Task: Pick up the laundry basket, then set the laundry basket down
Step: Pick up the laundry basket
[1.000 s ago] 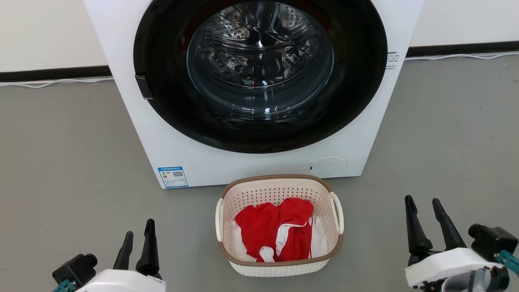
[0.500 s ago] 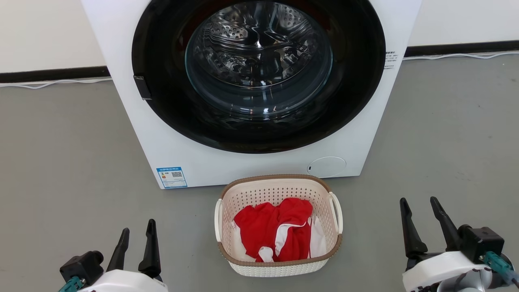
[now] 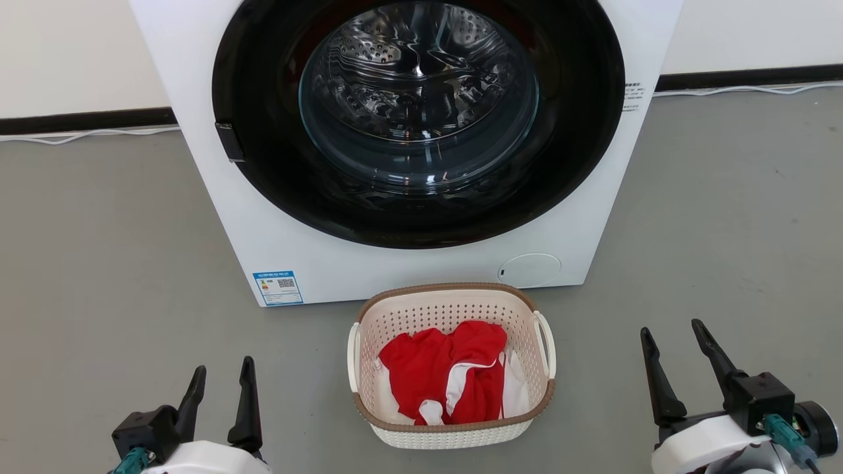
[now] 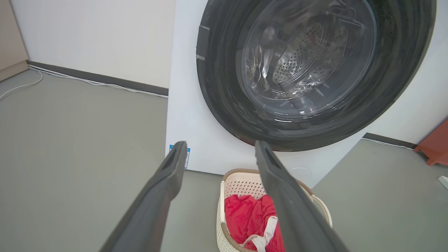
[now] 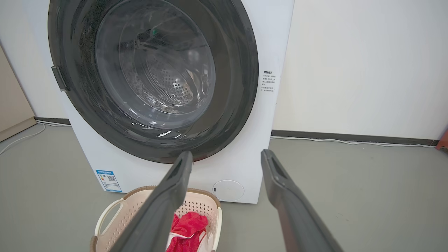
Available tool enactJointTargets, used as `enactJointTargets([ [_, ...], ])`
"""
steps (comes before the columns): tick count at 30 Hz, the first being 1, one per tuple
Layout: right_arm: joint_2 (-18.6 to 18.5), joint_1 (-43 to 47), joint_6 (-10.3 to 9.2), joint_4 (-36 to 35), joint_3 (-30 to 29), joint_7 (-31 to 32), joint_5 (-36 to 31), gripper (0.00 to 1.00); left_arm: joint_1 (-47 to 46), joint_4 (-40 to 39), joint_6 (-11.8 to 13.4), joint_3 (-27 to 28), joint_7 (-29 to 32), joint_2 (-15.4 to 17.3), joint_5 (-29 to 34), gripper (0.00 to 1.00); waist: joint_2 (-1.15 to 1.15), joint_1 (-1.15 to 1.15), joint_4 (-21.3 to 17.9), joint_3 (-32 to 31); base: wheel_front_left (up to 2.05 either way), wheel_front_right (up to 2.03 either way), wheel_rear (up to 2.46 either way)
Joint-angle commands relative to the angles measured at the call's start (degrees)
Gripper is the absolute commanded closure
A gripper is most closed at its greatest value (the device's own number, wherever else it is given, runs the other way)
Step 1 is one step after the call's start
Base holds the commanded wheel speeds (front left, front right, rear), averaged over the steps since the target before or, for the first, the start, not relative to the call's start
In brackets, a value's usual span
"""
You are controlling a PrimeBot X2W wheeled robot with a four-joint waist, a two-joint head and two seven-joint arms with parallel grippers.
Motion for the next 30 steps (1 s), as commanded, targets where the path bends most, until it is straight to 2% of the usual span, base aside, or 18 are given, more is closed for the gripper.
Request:
enactJointTargets([
  [1,-0.6,-3.0,0.38,-1.2,0.9,-1.1,-1.9,0.00,-2.8,-1.2,0.4,1.8,-0.9,0.7,1.6,0.00,0.00,0.00,0.0,0.0,0.00,0.00,0.00],
  [30,0.5,-3.6,0.39,-1.1,-1.2,-1.3,-2.1,0.00,-3.8,-0.6,0.5,1.8,-1.1,0.7,2.2,0.00,0.00,0.00,0.0,1.8,0.00,0.00,0.00],
])
